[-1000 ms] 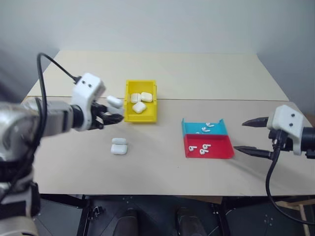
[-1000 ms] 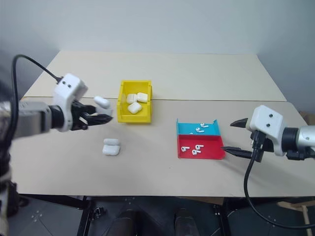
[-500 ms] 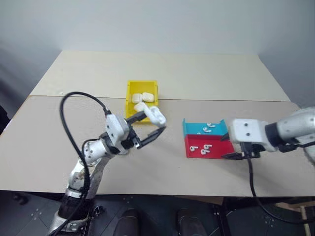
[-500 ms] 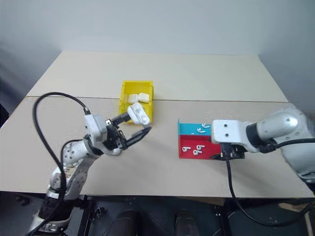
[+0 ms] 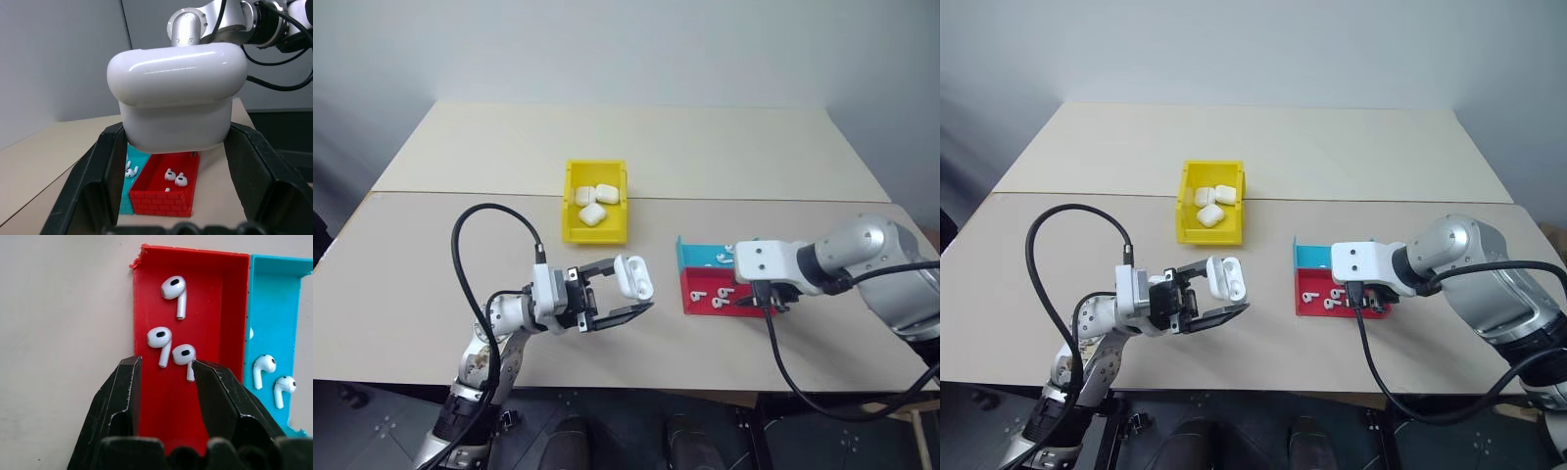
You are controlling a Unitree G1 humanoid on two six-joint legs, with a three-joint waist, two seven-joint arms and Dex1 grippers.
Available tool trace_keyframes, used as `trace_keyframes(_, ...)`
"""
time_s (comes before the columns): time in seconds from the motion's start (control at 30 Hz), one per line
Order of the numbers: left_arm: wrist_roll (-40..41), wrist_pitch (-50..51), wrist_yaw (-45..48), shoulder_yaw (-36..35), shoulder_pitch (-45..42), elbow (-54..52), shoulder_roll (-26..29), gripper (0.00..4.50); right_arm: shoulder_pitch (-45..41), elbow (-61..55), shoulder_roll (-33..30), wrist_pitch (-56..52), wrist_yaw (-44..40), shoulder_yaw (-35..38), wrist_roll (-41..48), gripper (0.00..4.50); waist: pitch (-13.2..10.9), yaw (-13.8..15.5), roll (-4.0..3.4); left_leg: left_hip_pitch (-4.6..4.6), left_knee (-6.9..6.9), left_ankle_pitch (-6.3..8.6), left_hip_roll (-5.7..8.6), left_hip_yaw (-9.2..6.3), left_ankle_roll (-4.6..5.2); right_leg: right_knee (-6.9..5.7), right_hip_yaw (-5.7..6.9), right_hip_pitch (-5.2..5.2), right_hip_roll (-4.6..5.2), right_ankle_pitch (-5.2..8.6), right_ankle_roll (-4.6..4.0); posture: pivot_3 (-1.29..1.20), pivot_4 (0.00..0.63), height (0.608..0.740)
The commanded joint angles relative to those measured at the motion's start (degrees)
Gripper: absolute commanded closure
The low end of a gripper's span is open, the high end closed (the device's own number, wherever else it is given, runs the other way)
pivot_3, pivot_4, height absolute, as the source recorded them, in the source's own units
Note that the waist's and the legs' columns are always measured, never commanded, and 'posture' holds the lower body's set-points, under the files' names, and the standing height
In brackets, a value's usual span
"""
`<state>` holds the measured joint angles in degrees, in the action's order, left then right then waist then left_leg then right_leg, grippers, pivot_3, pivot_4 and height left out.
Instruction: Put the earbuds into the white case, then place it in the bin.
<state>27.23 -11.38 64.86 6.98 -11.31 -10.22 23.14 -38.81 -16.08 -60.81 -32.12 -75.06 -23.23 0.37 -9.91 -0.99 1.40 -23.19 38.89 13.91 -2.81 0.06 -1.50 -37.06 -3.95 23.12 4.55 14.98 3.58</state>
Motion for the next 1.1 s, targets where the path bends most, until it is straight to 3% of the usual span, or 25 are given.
trace_keyframes(0.03, 1.7, -1.6, 2.3, -1.0, 1.8, -1.6, 1.2, 1.78, -1.9, -0.3, 1.2, 0.2, -1.4, -1.4, -2.0, 2.47, 0.0, 0.0, 0.0, 0.0, 0.0, 0.0, -0.01, 0.0, 0.01, 0.0, 0.0, 0.0, -0.01, 0.0, 0.0, 0.0, 0.15, 0.74)
trace_keyframes(0.4, 1.4, -2.9, 5.1, -1.9, 4.5, -1.9, 4.0, 1.78, -3.1, 4.6, 6.2, 2.2, -2.9, -4.6, -5.9, 2.47, 0.0, 0.2, -0.01, 0.0, 0.0, 0.01, -0.02, -0.01, 0.01, 0.0, 0.02, 0.0, -0.02, 0.0, 0.0, 0.0, 0.15, 0.74)
trace_keyframes(1.1, 0.8, -1.1, 1.3, -2.3, 5.8, -4.3, 4.9, 1.78, -3.3, 10.0, 8.9, 6.1, -4.4, -4.3, -9.0, 2.47, 0.0, 0.2, -0.01, 0.01, 0.0, 0.01, -0.03, -0.01, 0.02, -0.01, 0.02, 0.0, -0.03, 0.0, 0.0, 0.0, 0.15, 0.74)
